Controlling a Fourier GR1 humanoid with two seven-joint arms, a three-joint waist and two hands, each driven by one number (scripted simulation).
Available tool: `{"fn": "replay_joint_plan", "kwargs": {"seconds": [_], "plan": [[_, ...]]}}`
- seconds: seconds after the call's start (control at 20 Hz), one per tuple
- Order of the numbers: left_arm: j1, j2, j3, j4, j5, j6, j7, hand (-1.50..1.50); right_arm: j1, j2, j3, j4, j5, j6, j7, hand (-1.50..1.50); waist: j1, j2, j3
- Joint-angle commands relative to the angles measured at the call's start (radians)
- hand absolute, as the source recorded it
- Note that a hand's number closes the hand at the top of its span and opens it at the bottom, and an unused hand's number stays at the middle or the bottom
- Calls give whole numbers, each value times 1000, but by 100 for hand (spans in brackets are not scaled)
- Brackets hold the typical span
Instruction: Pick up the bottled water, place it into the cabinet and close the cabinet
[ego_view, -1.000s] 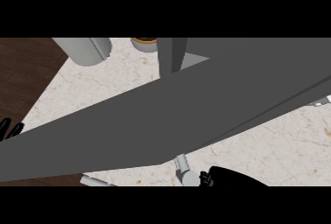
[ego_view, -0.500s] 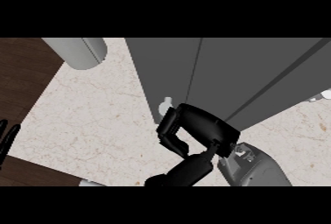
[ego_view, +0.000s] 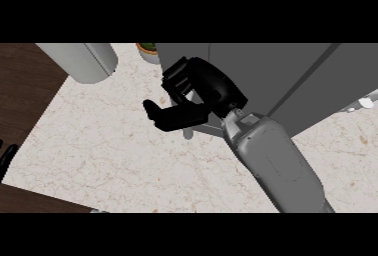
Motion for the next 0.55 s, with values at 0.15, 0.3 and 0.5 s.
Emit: {"fn": "replay_joint_plan", "kwargs": {"seconds": [0.15,0.3,0.5], "plan": [[33,-4,10,12,-4,-20,-11,-150,-182,-1,-98,215,-27,-207,-76,-150,-3,7,-2],[21,8,26,-3,1,-20,-7,-150,-202,-1,-114,242,-93,-253,-84,-150,-18,8,0],[32,-1,21,4,9,-25,-3,-150,-219,-1,-77,284,-121,-298,-137,-150,-21,12,0]]}}
